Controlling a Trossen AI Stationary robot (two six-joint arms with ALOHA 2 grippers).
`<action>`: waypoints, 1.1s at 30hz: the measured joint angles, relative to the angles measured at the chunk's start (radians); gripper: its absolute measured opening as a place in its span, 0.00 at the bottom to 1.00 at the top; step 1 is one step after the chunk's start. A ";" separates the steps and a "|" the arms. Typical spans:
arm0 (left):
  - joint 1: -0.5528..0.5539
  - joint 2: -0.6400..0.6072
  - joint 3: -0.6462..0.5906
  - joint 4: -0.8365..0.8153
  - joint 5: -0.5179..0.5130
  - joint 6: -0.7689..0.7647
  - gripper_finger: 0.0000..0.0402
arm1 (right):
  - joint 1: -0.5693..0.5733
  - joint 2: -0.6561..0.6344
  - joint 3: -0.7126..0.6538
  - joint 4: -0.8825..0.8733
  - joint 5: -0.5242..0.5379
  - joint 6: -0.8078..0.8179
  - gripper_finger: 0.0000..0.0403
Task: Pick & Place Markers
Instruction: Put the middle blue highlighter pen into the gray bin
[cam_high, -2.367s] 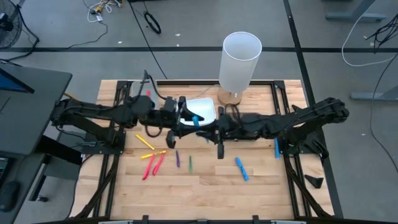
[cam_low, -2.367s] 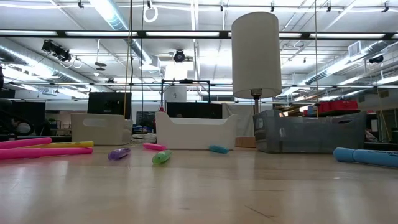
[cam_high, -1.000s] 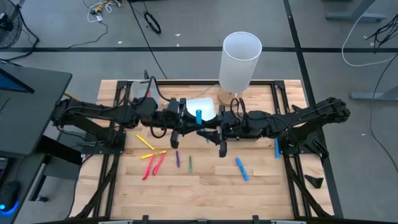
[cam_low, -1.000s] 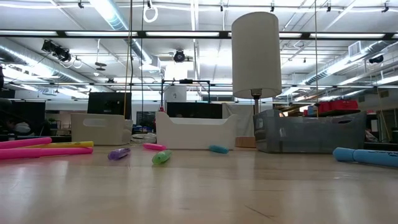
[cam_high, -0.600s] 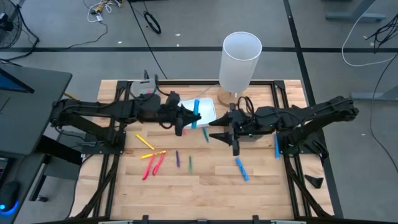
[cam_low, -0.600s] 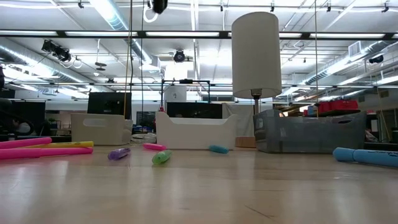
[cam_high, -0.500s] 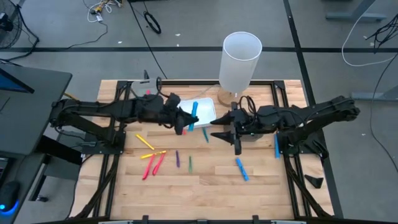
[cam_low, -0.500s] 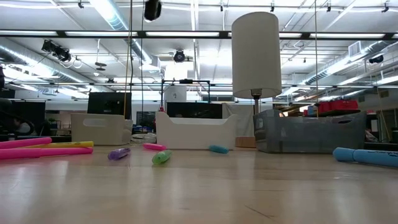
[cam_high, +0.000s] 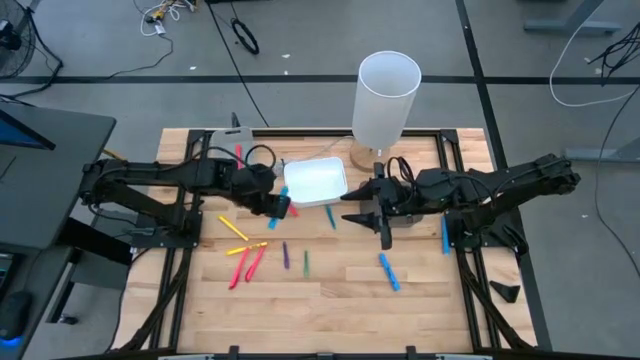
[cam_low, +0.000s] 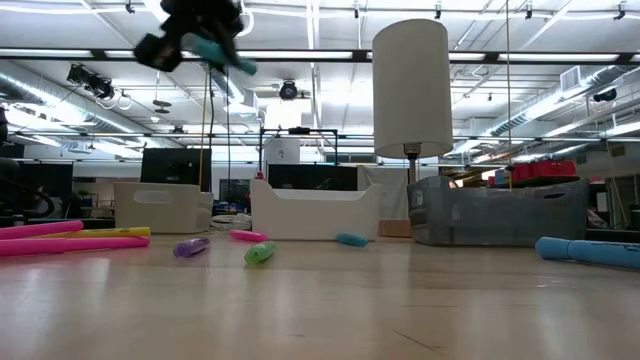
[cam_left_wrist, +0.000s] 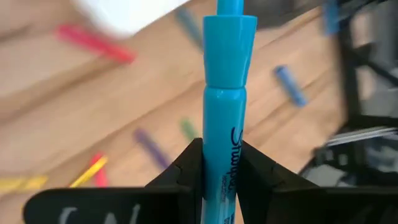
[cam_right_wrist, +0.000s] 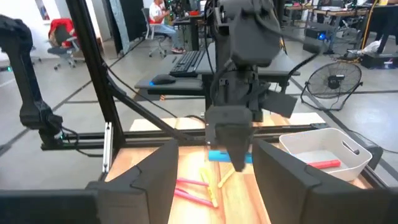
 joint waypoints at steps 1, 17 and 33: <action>0.000 0.000 0.000 -0.041 0.011 -0.018 0.16 | 0.000 0.000 0.000 -0.001 0.000 -0.006 0.50; 0.111 -0.006 0.000 -0.322 0.100 -0.168 0.16 | 0.000 0.000 -0.001 -0.003 -0.001 -0.048 0.51; 0.648 -0.021 0.001 -0.369 0.231 0.088 0.16 | 0.000 0.000 -0.001 0.018 0.001 -0.125 0.51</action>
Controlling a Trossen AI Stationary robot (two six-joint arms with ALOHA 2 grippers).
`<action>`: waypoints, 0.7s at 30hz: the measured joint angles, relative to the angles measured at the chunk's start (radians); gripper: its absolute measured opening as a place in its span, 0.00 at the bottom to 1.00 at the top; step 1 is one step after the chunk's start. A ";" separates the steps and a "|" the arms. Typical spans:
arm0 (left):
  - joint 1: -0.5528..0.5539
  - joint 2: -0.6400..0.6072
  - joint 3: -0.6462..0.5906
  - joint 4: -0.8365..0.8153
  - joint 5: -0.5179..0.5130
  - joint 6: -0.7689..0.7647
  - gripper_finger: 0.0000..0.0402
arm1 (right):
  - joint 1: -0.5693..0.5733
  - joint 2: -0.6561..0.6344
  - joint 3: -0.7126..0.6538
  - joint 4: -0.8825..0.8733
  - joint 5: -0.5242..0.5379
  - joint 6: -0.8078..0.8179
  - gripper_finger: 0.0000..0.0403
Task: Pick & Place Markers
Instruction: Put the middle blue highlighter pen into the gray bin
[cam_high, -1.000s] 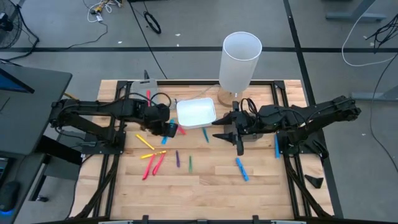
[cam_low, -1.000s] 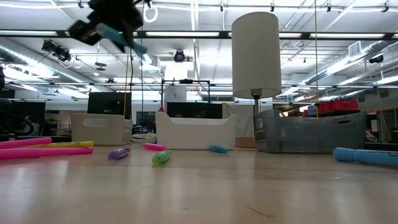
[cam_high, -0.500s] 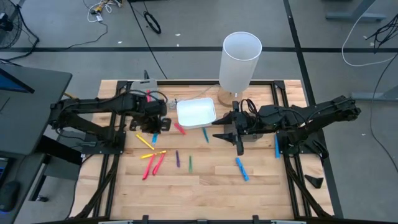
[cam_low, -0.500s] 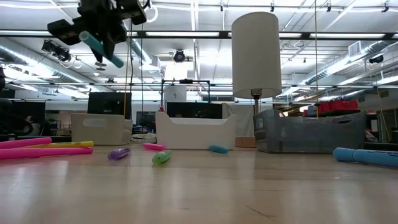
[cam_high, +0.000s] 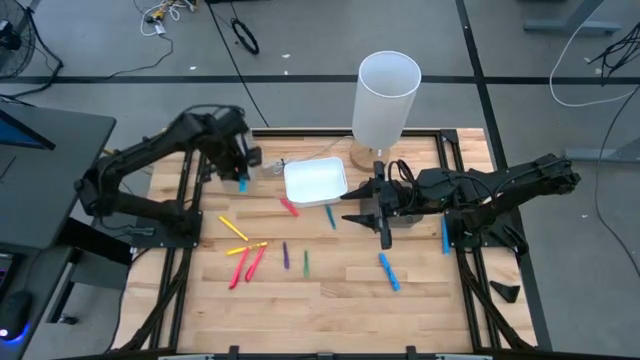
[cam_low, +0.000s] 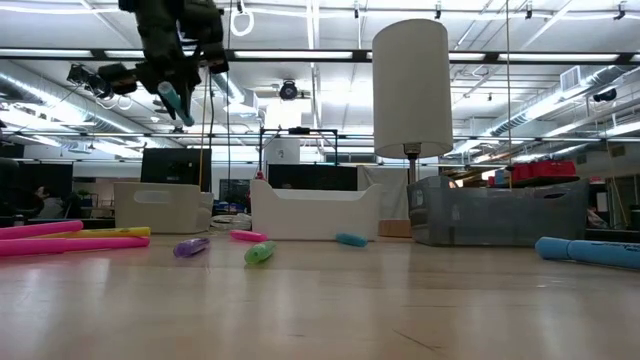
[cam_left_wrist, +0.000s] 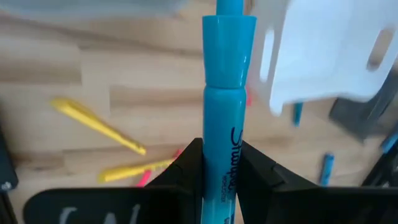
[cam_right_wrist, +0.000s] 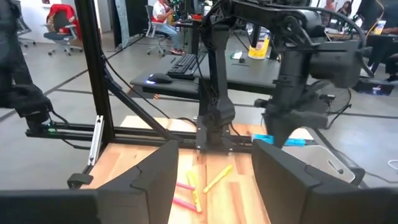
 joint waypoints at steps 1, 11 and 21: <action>0.038 0.000 0.000 0.000 0.000 0.018 0.16 | 0.000 0.000 0.000 0.000 0.000 -0.007 0.51; 0.361 0.055 0.000 -0.007 0.022 0.211 0.16 | 0.000 0.000 0.000 0.001 0.000 -0.069 0.51; 0.500 0.139 0.000 0.020 0.005 0.297 0.16 | 0.000 0.000 0.000 0.001 0.000 0.002 0.51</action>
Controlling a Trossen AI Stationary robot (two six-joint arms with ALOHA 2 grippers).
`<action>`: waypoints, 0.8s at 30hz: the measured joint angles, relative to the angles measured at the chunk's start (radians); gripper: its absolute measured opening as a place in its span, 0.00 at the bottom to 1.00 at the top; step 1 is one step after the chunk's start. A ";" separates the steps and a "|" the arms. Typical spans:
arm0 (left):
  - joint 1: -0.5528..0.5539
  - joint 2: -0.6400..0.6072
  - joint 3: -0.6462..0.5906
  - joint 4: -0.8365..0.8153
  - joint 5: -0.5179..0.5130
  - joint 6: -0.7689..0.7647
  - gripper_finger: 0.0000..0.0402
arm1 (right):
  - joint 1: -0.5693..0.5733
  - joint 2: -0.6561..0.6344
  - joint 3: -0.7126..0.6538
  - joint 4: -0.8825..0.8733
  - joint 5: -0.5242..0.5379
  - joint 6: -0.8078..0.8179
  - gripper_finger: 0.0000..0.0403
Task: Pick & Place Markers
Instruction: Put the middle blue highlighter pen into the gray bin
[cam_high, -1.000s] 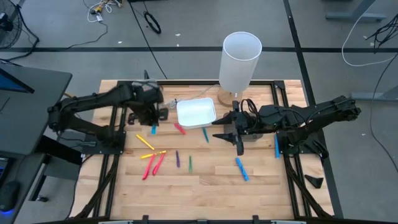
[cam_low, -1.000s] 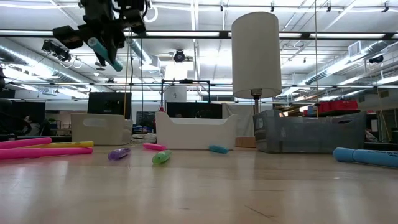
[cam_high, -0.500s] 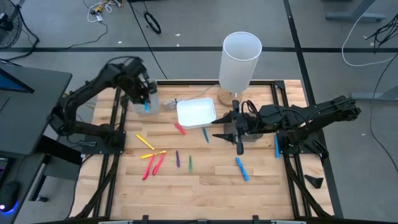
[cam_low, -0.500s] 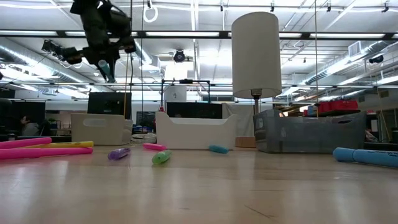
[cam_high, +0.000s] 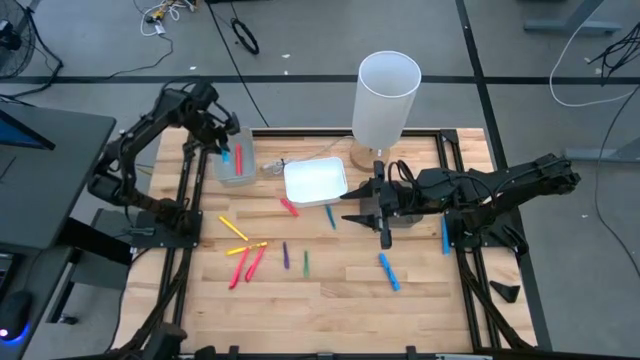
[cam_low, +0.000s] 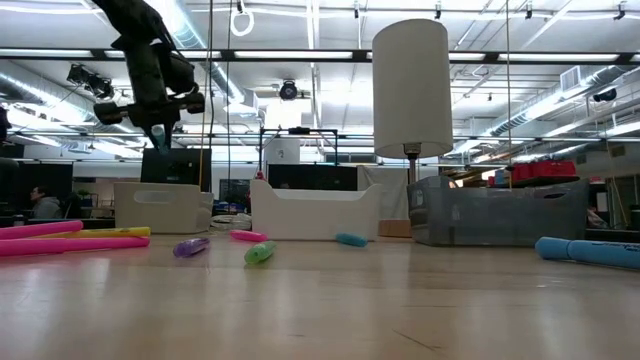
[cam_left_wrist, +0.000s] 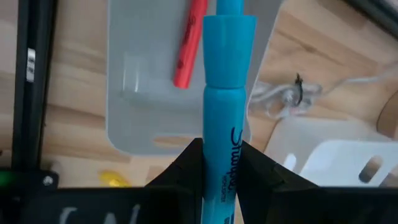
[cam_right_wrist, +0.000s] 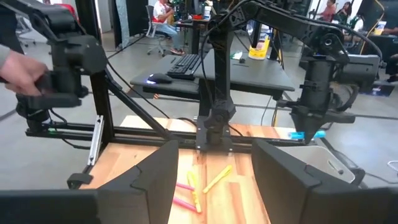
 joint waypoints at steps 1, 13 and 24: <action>0.006 0.005 0.000 0.007 -0.001 0.001 0.16 | 0.000 0.000 0.000 0.000 0.000 0.008 0.51; -0.010 0.094 -0.001 0.140 -0.106 0.065 0.16 | 0.000 0.000 0.000 0.000 0.000 0.031 0.51; -0.043 0.229 -0.001 0.309 -0.243 0.114 0.16 | 0.000 0.000 0.000 -0.001 0.000 0.030 0.51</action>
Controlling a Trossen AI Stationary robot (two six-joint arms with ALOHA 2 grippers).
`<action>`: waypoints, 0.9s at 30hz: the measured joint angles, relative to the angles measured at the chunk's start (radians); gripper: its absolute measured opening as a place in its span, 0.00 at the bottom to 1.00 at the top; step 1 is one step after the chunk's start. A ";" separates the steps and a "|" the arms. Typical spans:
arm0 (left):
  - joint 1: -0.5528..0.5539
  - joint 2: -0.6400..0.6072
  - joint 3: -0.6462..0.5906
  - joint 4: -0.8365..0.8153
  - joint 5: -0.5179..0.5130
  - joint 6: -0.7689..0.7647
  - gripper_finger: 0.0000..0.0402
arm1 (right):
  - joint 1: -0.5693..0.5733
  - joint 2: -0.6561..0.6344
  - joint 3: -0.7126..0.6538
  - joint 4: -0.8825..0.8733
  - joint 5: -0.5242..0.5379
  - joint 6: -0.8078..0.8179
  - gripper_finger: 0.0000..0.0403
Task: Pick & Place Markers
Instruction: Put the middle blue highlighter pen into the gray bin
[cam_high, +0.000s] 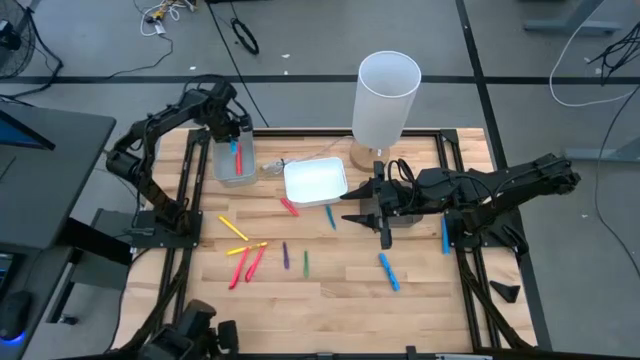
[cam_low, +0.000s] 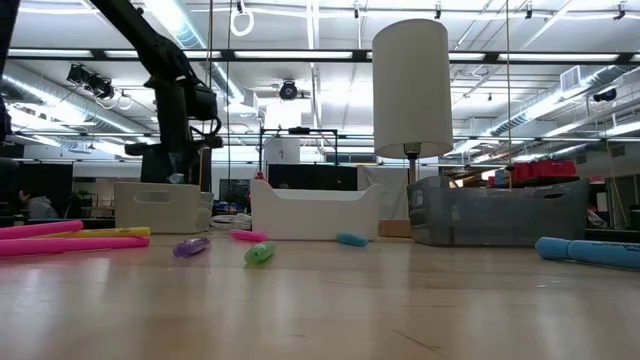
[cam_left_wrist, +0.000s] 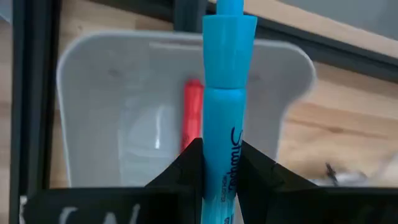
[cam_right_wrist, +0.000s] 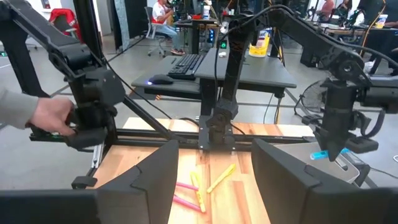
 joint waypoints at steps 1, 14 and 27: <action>0.000 0.013 0.000 0.005 -0.008 0.003 0.16 | 0.000 0.000 0.000 0.000 0.000 0.000 0.51; -0.070 0.130 0.000 0.013 -0.015 -0.009 0.16 | 0.000 0.000 0.000 -0.024 0.000 -0.005 0.51; -0.147 0.130 0.000 0.010 -0.035 -0.066 0.16 | 0.000 0.000 0.000 -0.024 0.000 -0.008 0.51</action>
